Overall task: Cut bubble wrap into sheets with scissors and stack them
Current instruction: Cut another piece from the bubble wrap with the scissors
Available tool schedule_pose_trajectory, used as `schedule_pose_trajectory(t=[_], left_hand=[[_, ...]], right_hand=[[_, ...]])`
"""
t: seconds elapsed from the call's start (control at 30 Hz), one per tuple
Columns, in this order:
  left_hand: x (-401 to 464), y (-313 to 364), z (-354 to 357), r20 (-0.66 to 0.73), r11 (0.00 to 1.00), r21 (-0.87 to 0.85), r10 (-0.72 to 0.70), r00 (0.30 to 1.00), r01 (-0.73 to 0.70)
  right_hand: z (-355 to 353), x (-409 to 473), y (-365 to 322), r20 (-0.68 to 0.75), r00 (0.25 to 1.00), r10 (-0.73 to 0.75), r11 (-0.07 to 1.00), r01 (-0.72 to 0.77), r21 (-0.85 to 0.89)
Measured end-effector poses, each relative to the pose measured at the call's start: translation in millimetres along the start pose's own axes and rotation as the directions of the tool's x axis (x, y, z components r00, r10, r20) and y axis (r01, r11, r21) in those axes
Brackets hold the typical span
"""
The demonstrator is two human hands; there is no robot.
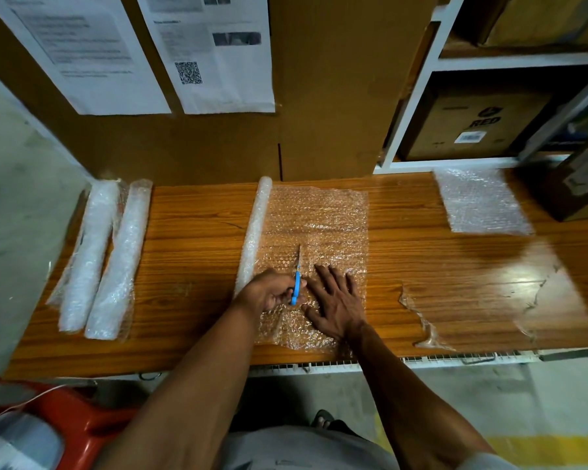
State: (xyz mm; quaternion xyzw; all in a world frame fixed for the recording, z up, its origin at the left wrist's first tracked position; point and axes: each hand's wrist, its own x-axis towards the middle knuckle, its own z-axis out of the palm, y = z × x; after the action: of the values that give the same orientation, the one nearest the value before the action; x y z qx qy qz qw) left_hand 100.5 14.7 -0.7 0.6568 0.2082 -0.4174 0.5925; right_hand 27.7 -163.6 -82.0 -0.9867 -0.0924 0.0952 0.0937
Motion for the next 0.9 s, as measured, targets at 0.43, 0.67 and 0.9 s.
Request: schedule_pose_trajectory(t=[0.43, 0.67, 0.9], left_hand=[[2.0, 6.3, -4.5, 0.019, 0.998, -0.048, -0.039, 0.999, 0.040], [10.8, 14.0, -6.0, 0.043, 0.999, 0.000, -0.050, 0.998, 0.050], [19.0, 22.3, -3.0, 0.027, 0.997, 0.037, -0.064, 0.998, 0.063]], right_hand=[[-9.4, 35.2, 16.7, 0.031, 0.999, 0.029, 1.000, -0.029, 0.006], [-5.4, 32.9, 17.9, 0.008, 0.999, 0.039, 0.999, -0.038, -0.026], [-0.9, 30.8, 18.7, -0.018, 0.999, 0.040, 0.998, -0.040, -0.039]])
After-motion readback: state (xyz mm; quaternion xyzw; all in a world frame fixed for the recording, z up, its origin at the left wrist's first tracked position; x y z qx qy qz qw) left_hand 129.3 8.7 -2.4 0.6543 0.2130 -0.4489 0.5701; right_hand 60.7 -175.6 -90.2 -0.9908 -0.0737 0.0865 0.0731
